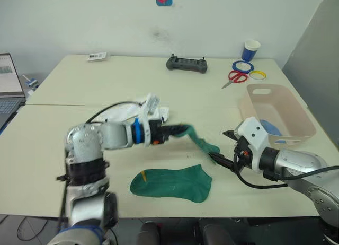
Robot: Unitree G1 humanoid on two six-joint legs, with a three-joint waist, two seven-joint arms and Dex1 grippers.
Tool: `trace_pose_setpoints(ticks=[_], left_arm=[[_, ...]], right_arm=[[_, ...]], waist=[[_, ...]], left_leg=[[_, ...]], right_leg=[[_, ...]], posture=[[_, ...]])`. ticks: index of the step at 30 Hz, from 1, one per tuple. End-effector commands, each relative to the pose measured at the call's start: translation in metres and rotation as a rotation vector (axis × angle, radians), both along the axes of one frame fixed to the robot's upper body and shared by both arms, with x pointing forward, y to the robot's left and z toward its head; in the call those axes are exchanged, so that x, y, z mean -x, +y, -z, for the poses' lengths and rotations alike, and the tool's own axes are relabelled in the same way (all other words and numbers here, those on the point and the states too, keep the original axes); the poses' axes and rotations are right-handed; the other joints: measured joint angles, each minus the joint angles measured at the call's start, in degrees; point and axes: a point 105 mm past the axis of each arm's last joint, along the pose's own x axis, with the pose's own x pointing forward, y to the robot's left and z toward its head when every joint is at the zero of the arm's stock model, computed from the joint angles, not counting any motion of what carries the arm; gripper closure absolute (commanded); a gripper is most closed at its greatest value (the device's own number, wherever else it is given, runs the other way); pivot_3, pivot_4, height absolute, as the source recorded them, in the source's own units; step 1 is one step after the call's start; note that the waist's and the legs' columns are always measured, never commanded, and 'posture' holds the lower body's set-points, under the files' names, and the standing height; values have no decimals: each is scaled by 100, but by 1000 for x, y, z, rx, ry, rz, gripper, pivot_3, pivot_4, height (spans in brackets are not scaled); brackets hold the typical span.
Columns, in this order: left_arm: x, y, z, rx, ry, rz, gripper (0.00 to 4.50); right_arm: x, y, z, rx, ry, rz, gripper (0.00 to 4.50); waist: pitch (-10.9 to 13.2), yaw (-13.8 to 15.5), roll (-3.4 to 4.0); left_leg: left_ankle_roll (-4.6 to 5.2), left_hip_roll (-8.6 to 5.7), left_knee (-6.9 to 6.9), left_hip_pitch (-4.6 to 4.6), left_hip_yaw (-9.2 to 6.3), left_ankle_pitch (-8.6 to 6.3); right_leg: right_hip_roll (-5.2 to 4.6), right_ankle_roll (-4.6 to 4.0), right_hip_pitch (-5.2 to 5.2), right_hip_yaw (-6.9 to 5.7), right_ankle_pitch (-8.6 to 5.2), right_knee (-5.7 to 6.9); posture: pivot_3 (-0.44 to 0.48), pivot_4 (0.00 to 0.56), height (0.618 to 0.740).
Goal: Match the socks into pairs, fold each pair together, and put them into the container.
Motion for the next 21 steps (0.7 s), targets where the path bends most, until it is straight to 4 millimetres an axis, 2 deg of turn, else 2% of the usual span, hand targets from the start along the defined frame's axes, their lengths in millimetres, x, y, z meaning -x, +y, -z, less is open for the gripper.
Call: trace_pose_setpoints(ticks=[1, 4, 7, 14, 17, 20, 21], left_arm=[[1, 12, 10, -54, -38, 0, 4456], [6, 32, 23, -107, -28, -6, 4456], [7, 39, 28, -140, -45, 5, 4456], [8, 36, 33, -146, -81, 41, 4456], [9, 35, 35, -151, -83, 46, 4456], [8, 37, 36, -158, -86, 39, 4500], [7, 38, 36, -161, -86, 36, 4500]], right_arm=[[5, 3, -5, 1, -31, -14, 0], [1, 5, -2, -33, -22, 17, 0], [-12, 6, 5, -95, -2, 98, 0], [-50, 6, 40, -183, 61, 295, 0], [-57, 9, 48, -249, 107, 329, 0], [-58, 14, 58, -289, 162, 325, 561], [-59, 16, 59, -291, 166, 322, 889]], waist=[[2, 16, 0], [2, 71, -1], [0, 96, -4], [2, 88, 0], [4, 87, 2], [4, 85, 3], [5, 85, 4]], left_leg=[[-1, 0, 2, -6, -1, 1], [-1, -8, 6, -11, 3, 0], [-1, -8, 5, -13, 5, 0], [0, -7, 3, -16, 6, 0], [1, -4, 0, -15, 5, 0], [1, 0, -1, -15, 4, -1], [1, 0, -1, -15, 4, -1]], right_leg=[[-2, -1, -2, -4, 0, -3], [-9, -1, -1, -1, 0, -10], [-11, -1, -1, 0, -1, -13], [-11, -2, -5, -1, -1, -13], [-8, -2, -7, -1, -1, -13], [-5, -3, -8, -2, -1, -12], [-5, -3, -8, -2, -1, -12]], posture=[[0, 150, 740], [0, 150, 740], [0, 150, 740], [0, 150, 740], [0, 150, 740], [0, 150, 740], [0, 150, 740]])
